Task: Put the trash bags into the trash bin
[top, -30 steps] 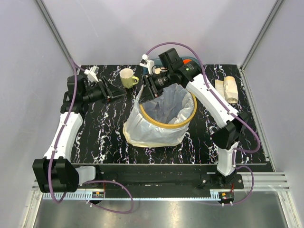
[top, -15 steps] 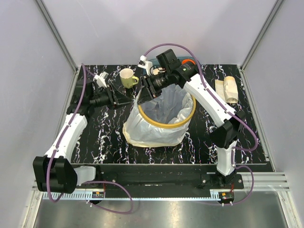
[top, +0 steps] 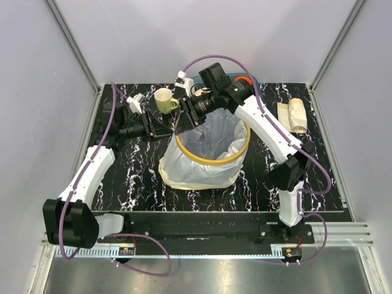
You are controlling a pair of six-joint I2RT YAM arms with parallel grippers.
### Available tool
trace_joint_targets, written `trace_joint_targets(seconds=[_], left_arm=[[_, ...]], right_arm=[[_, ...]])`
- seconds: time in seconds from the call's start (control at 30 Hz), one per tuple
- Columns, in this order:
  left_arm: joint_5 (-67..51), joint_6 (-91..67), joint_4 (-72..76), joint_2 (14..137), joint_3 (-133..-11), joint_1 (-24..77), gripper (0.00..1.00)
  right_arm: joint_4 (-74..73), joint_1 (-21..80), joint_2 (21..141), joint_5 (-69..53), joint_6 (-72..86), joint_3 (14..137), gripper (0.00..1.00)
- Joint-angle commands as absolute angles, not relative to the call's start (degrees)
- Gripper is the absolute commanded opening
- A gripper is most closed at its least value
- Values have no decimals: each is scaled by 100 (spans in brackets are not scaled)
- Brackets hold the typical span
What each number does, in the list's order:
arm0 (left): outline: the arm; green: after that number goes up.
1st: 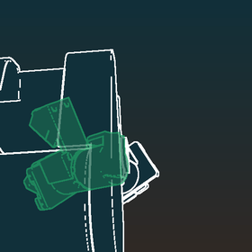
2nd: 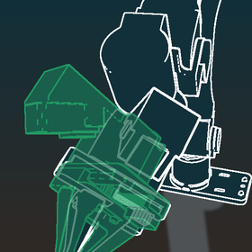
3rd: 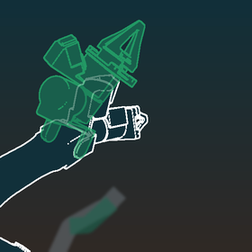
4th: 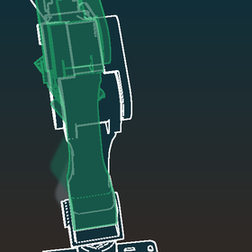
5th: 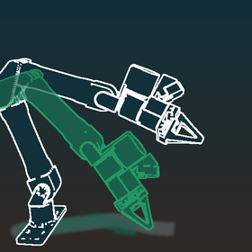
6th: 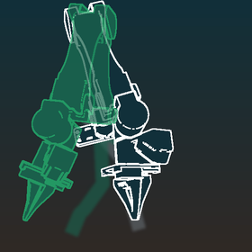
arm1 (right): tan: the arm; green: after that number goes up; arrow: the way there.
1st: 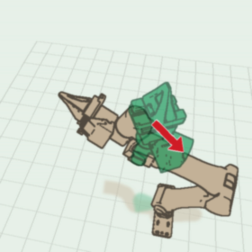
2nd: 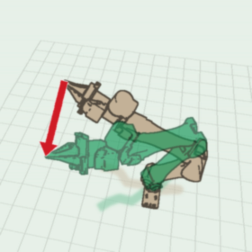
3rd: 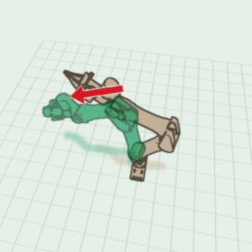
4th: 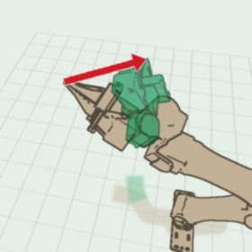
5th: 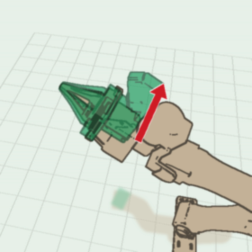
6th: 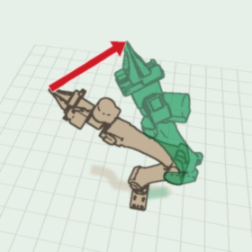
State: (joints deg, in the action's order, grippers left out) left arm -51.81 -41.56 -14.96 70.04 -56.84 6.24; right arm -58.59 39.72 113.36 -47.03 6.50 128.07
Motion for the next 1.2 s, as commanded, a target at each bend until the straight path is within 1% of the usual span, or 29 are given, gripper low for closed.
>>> trace_joint_targets(seconds=[0.0,0.13,0.4,0.43,0.5,0.6,0.73,0.83,0.87,0.9,1.03,1.07,1.13,1.17], left_arm=[[-5203,-4104,-1380,7049,-5757,633,35],[-5203,-4104,-1371,7040,-5731,633,35],[-5168,-4087,-1397,7031,-5687,633,35],[-5168,-4087,-1389,7040,-5687,633,35],[-5159,-4078,-1424,7023,-5713,633,35],[-5133,-3991,-1502,7031,-5818,633,36],[-5010,-3815,-1661,6953,-6029,589,37],[-4878,-3762,-1678,6847,-6187,432,39],[-4782,-3683,-1722,6829,-6266,370,40],[-4720,-3622,-1871,6838,-6354,308,40],[-4588,-3218,-2162,6943,-7107,0,48],[-4736,-2982,-2214,6996,-7267,9,53],[-5182,-2892,-2250,6987,-7584,17,57],[-5299,-2874,-2180,6952,-7820,70,57]], right_arm=[[-5775,4052,11390,-4790,721,12903,36],[-5731,4061,11461,-4781,721,12955,36],[-5695,4113,11566,-4738,747,13008,33],[-5695,4105,11575,-4720,747,13008,35],[-5765,4105,11566,-4658,668,13008,48],[-5888,4113,11488,-4579,572,12982,59],[-6099,4070,11364,-4430,379,13095,67],[-6414,3947,11390,-4237,247,13411,74],[-6503,3911,11417,-4219,194,13612,77],[-6582,3868,11417,-4167,159,13701,82],[-7100,3560,11478,-4253,27,14342,86],[-7180,3412,11461,-4297,26,14622,87],[-7330,3209,11365,-4559,26,14774,88],[-7374,3069,11173,-4631,26,14670,88]])
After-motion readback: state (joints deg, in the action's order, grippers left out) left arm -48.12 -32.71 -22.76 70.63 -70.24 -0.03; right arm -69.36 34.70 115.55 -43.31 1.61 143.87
